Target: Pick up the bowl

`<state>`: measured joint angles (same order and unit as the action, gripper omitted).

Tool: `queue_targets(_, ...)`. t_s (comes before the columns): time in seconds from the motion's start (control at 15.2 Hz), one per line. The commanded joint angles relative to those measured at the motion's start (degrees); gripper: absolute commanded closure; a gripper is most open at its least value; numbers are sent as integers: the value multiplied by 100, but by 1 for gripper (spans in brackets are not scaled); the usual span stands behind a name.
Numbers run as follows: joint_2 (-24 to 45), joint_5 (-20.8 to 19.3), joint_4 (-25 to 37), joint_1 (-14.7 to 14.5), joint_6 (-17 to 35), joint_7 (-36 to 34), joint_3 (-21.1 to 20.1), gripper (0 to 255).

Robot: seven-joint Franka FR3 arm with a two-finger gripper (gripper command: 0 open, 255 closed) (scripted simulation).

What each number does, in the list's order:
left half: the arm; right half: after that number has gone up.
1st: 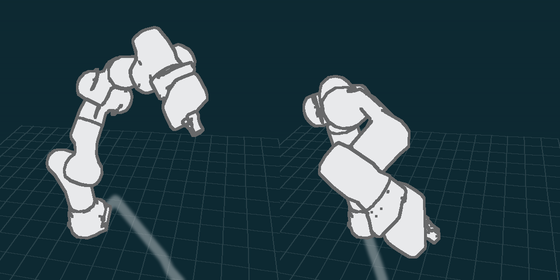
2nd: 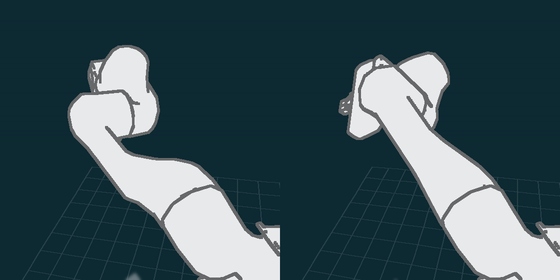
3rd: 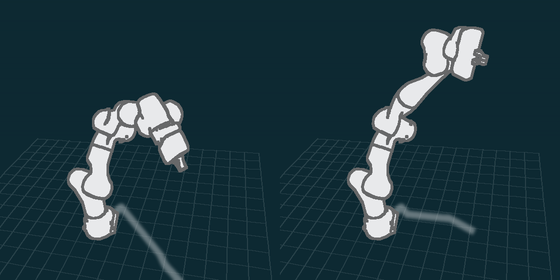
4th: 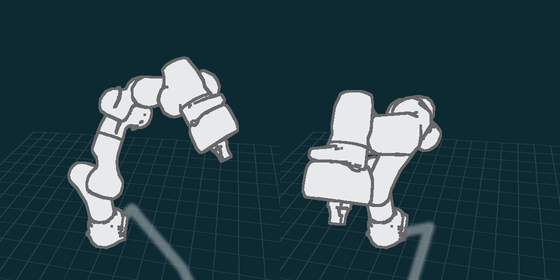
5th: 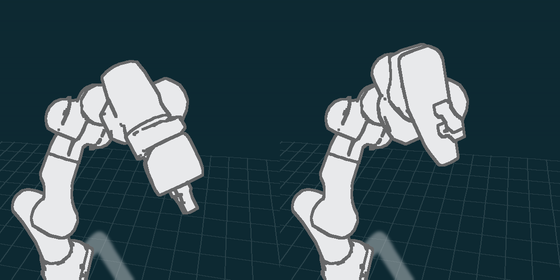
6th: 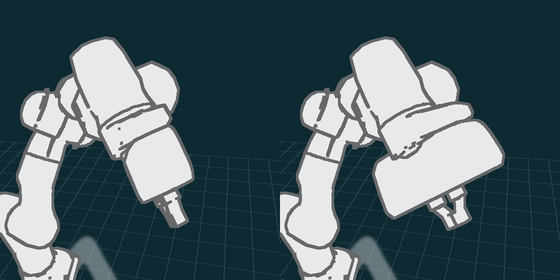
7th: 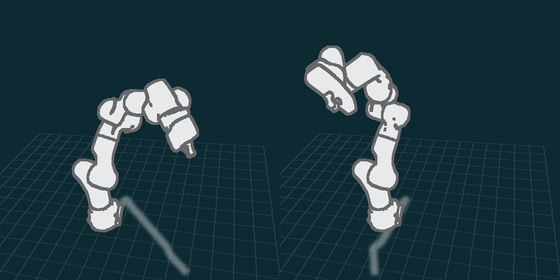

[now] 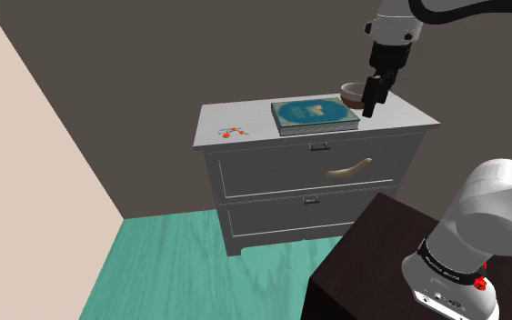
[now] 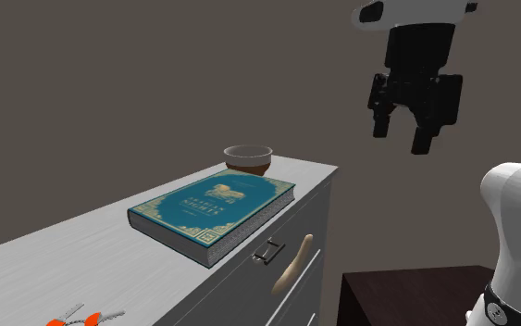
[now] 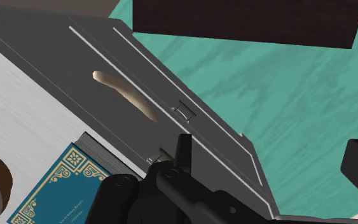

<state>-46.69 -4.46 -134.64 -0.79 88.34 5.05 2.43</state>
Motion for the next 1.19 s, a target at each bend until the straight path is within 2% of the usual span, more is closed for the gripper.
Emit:
queue_targets(0.0, 0, 0, 0, 0, 0, 0, 0, 0)
queue_targets(0.59, 968, -723, 143, 218, 1011, 1162, 988, 0)
queue_targets(1.12, 2231, -965, 766, 283, 1883, 2186, 1835, 0)
